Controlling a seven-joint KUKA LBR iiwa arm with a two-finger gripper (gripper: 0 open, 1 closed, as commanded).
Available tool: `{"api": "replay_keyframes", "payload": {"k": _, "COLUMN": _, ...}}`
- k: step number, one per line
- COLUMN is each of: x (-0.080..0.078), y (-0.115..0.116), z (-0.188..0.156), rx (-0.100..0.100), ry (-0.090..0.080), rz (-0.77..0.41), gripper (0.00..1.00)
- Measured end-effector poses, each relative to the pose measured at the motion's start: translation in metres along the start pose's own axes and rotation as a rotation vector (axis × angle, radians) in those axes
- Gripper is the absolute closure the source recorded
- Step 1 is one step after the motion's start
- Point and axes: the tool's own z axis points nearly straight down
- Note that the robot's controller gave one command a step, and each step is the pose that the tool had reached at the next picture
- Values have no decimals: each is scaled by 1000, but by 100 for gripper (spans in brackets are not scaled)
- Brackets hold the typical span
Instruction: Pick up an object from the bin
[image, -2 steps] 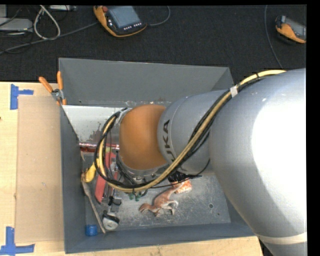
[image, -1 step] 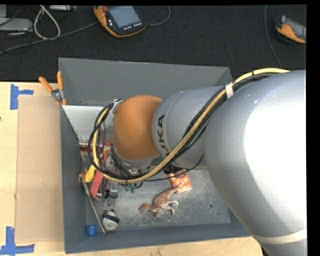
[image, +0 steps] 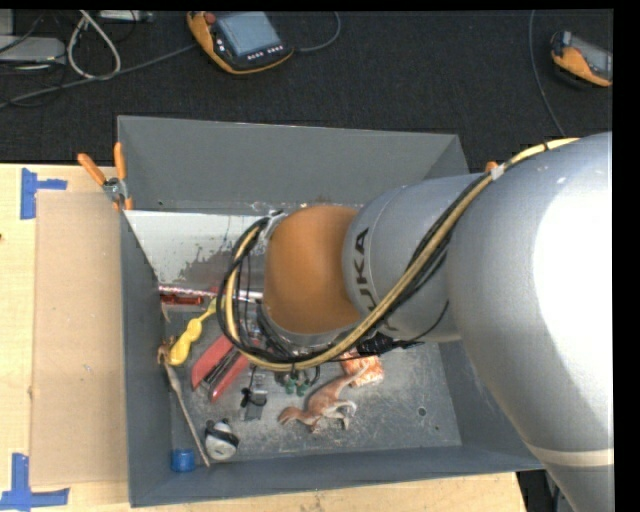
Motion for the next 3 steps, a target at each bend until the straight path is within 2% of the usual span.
{"api": "replay_keyframes", "payload": {"k": 1, "x": 13, "y": -6, "z": 14, "rx": 0, "ry": -7, "rz": 11, "gripper": 0}}
{"api": "replay_keyframes", "payload": {"k": 2, "x": 8, "y": -43, "z": 8, "rx": -1, "ry": 0, "rz": -3, "gripper": 0}}
{"api": "replay_keyframes", "payload": {"k": 3, "x": -31, "y": -45, "z": 6, "rx": 0, "ry": -1, "rz": -170, "gripper": 0}}
